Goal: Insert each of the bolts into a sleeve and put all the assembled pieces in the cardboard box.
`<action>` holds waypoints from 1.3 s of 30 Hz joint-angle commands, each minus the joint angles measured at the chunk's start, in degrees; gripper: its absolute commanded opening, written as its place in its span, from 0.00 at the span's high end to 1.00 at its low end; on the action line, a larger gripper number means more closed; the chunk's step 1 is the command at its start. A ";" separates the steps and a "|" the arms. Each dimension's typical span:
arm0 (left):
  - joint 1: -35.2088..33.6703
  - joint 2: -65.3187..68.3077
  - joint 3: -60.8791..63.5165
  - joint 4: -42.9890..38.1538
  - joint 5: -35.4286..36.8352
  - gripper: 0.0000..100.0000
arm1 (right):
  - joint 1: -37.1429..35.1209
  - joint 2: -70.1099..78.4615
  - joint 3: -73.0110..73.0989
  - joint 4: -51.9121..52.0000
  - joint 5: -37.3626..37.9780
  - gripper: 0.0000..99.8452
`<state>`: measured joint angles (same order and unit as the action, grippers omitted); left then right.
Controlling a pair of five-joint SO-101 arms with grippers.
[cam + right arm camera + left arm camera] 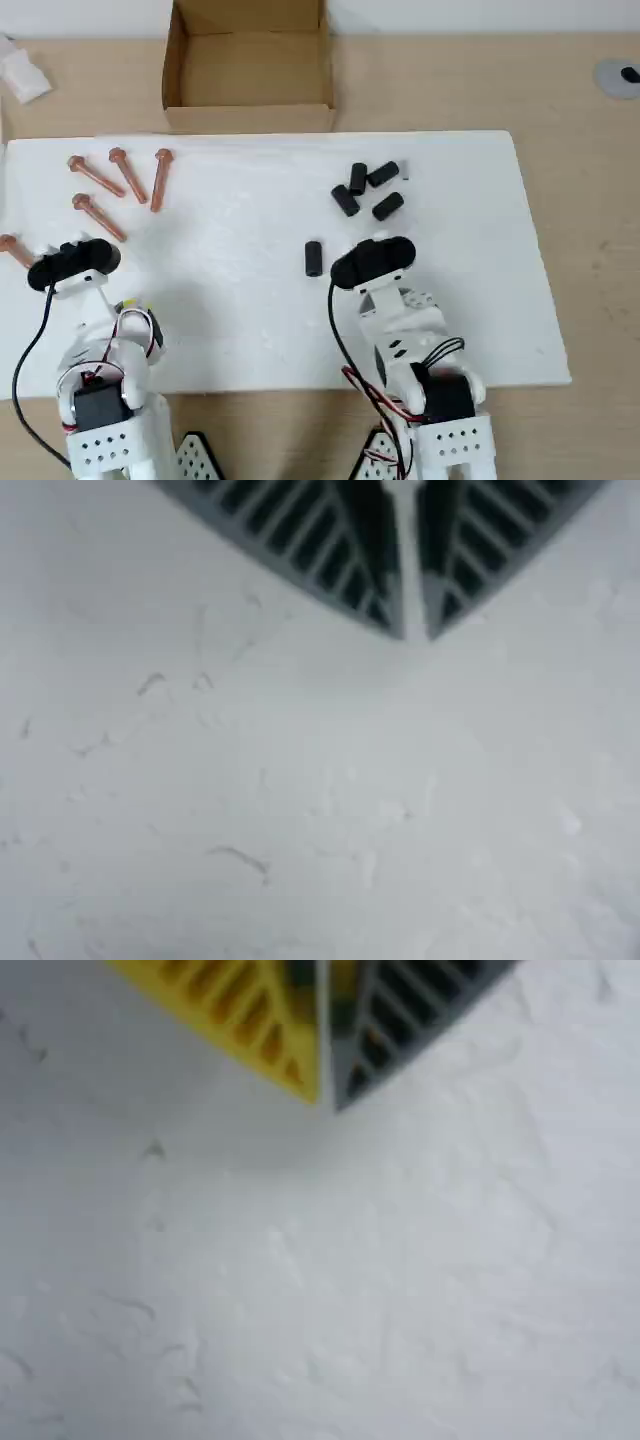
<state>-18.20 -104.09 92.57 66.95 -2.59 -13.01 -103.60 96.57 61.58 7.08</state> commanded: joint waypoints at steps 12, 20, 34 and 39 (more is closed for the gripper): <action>-3.25 -0.13 -1.85 -0.53 -0.97 0.99 | 0.84 -6.29 -1.10 2.37 -3.87 0.99; -10.46 1.89 -8.62 -0.44 -1.76 0.96 | 4.44 -5.32 -5.58 5.71 -5.89 0.99; -21.36 51.21 -50.11 -2.11 -1.85 0.96 | 4.62 39.25 -36.26 3.43 -2.90 0.99; -28.13 74.33 -65.14 -0.88 2.99 0.96 | 4.53 51.56 -43.91 0.97 -2.90 0.99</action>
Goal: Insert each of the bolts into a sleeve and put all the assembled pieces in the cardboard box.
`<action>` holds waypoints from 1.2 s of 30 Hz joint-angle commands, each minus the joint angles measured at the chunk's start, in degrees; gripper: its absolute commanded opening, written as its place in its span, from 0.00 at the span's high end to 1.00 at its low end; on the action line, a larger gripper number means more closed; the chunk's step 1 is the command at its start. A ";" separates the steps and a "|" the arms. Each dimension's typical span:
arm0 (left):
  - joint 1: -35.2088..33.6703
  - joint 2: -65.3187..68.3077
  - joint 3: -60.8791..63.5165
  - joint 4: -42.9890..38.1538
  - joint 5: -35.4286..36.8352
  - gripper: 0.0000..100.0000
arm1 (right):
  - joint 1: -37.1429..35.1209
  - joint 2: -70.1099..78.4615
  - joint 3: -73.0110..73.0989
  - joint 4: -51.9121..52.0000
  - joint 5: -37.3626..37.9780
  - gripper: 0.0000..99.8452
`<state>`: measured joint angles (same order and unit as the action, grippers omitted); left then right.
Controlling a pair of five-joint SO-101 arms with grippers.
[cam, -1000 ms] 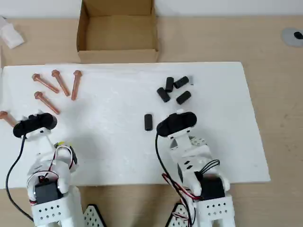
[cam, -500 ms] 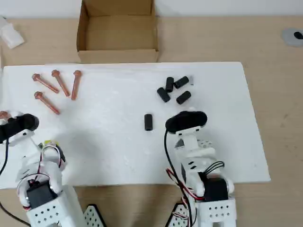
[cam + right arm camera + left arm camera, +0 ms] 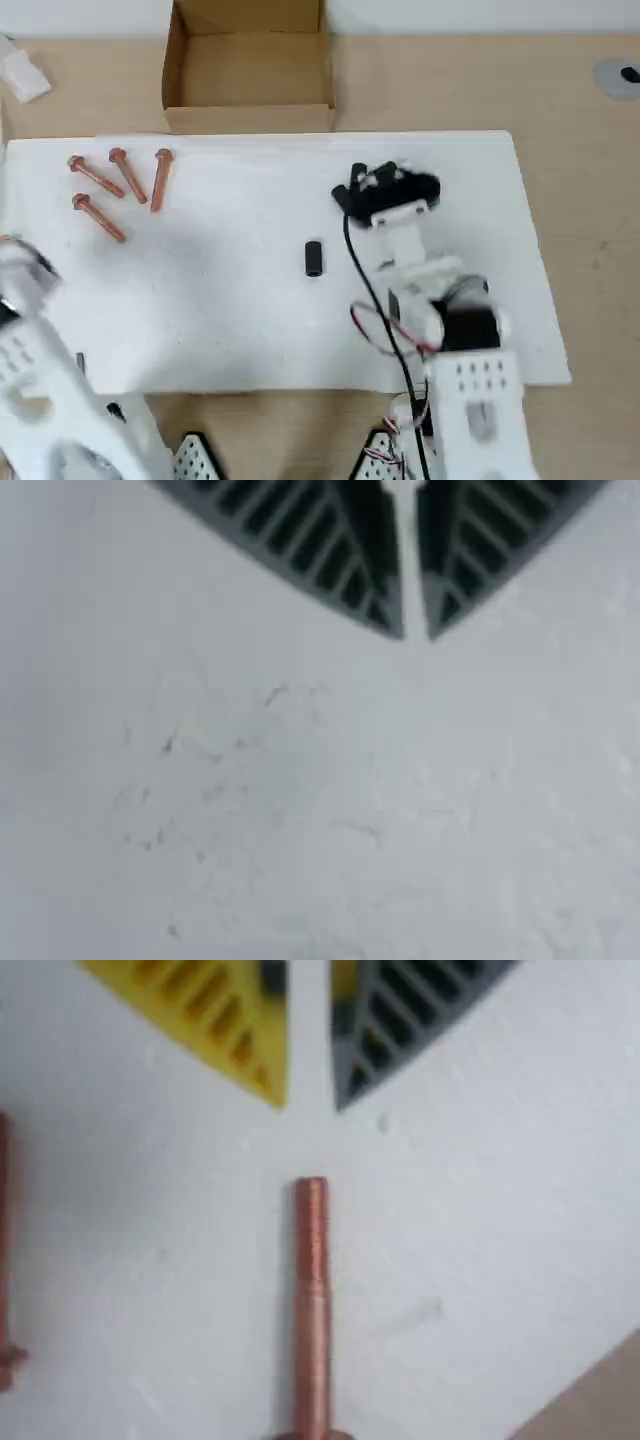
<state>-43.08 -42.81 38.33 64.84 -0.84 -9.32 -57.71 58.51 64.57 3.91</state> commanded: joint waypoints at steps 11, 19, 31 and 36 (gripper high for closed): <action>-2.64 51.82 -40.62 15.47 6.86 0.96 | 0.75 10.59 -7.16 -4.84 0.26 0.99; -2.11 58.15 -51.60 15.56 6.77 0.89 | 0.75 10.68 -7.08 -4.75 0.26 0.99; -0.53 65.71 -52.66 11.96 8.18 0.89 | 0.75 10.68 -7.08 -4.48 0.26 0.99; -0.35 67.74 -52.84 9.67 8.18 0.89 | 0.75 10.68 -6.99 -4.40 0.26 0.99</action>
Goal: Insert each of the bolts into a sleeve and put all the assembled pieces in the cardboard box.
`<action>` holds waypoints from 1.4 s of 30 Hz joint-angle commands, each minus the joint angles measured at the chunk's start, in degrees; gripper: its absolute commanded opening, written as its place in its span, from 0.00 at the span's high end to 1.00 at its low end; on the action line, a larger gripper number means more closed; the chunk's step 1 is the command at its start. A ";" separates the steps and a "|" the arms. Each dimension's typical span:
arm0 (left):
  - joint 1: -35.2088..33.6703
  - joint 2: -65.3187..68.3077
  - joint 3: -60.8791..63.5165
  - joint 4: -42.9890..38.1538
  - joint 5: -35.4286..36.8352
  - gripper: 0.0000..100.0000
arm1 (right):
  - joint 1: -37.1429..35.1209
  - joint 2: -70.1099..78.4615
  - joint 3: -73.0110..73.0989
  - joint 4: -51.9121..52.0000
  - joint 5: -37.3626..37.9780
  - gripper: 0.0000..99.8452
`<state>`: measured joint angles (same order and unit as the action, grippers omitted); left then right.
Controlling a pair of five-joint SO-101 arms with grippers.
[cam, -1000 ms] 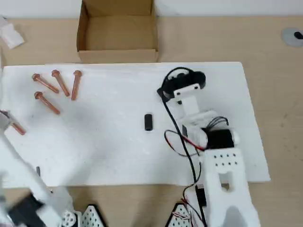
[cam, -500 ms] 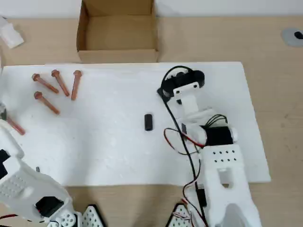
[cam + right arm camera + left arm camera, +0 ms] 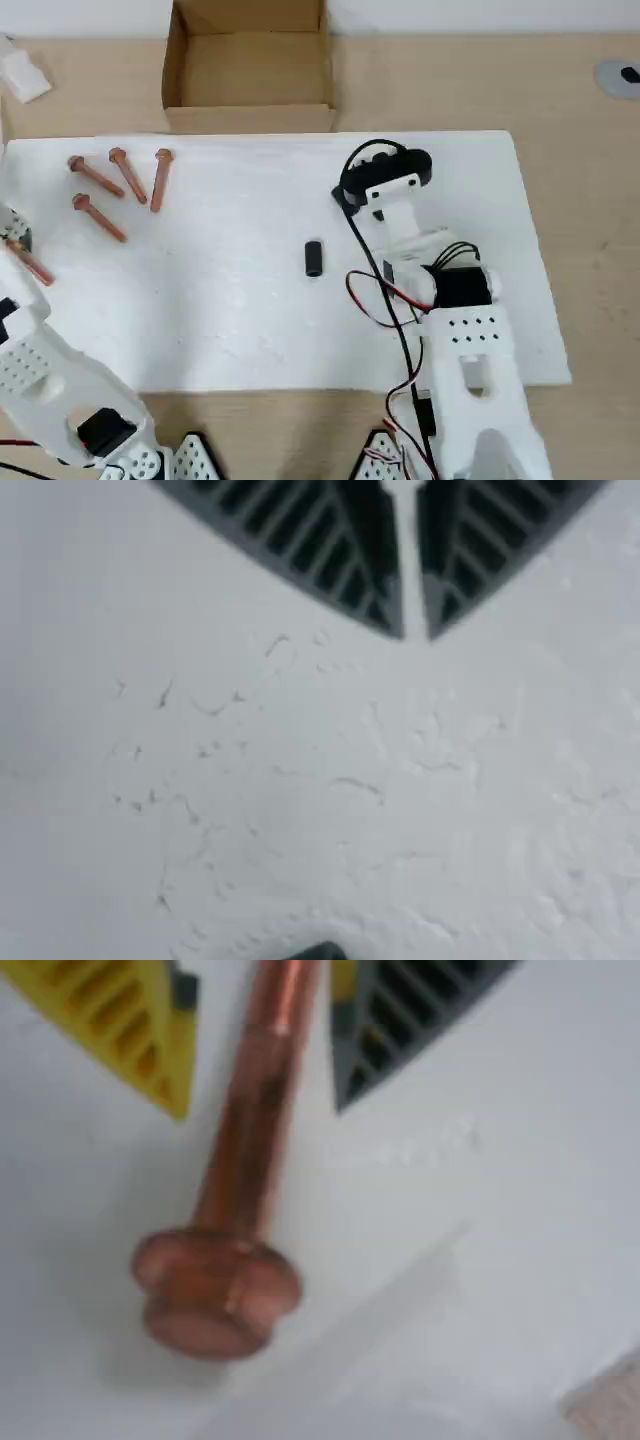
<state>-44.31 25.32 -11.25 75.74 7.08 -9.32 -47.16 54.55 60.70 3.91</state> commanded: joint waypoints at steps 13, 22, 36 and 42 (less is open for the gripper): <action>0.88 9.89 -11.96 -1.49 0.00 0.89 | 0.75 0.04 -1.36 -0.62 0.26 0.99; 0.97 14.99 -12.57 0.97 -1.76 0.90 | 0.75 -0.04 -1.54 -0.88 0.26 0.99; 2.46 14.55 -27.16 17.76 -6.59 0.99 | -15.16 0.66 -6.02 -0.53 -12.13 0.99; 4.04 6.90 -36.75 24.88 -9.23 0.99 | -17.54 12.00 -11.38 -0.53 -17.85 0.99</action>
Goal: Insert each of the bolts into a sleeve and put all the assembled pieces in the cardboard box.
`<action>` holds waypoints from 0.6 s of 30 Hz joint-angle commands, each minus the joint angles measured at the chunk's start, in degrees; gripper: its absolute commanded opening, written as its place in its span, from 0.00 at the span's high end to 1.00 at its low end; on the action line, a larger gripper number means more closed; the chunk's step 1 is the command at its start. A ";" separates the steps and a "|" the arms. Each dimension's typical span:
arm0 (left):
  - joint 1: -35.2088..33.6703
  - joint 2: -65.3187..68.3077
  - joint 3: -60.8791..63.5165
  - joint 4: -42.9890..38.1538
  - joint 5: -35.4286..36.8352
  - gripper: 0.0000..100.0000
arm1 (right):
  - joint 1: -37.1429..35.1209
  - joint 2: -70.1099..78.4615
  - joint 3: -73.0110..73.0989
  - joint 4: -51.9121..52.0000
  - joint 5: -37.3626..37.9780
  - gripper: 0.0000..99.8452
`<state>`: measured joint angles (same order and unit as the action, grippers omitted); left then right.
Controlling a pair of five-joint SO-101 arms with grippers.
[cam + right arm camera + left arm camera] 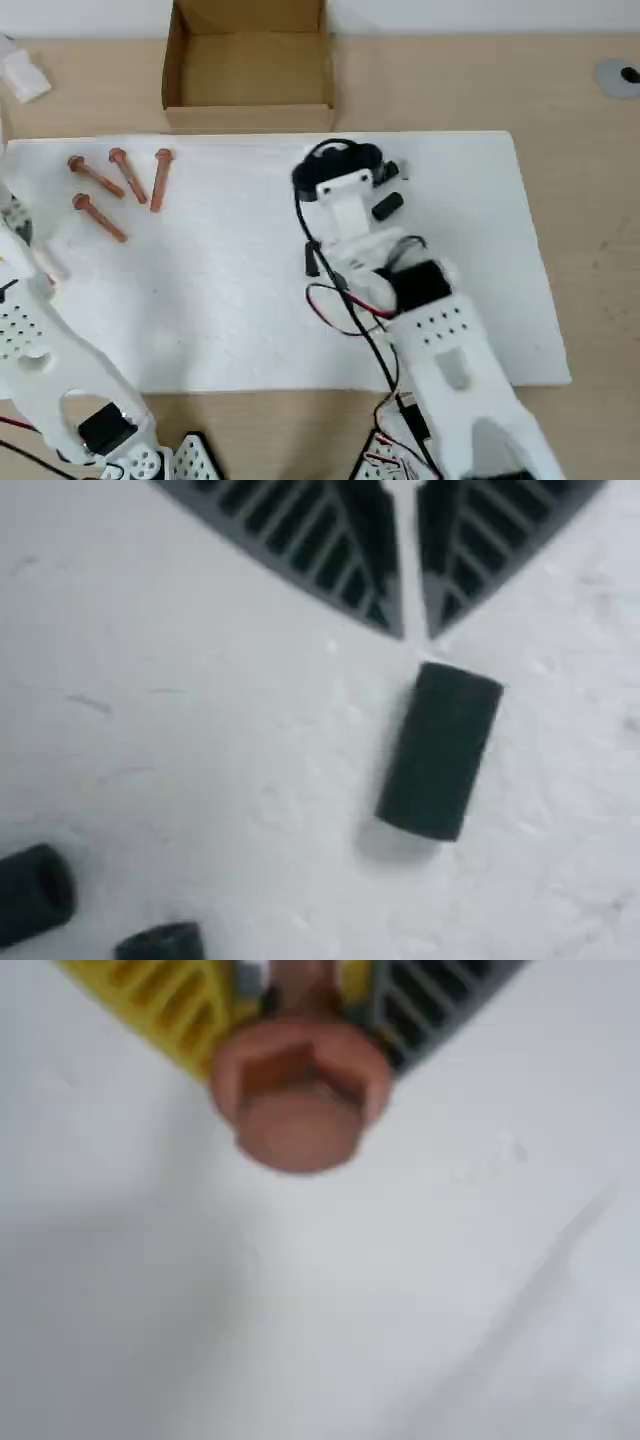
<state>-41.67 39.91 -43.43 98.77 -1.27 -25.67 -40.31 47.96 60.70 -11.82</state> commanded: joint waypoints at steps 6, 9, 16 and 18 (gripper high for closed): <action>6.24 -28.79 10.11 1.76 -5.80 0.99 | -1.36 22.20 -14.81 -0.53 -4.40 0.99; 10.29 -38.64 18.55 1.67 -8.26 0.99 | -1.54 28.53 -20.35 -0.44 -4.40 0.99; 15.21 -55.43 32.79 -2.20 -9.14 0.99 | -6.46 35.56 -29.23 4.40 -5.27 0.99; 16.26 -57.71 37.36 -3.96 -9.14 0.99 | -7.16 36.26 -29.76 4.57 -5.54 0.99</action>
<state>-27.43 -12.22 -10.90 97.27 -10.15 -31.30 -4.35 21.67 64.84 -16.66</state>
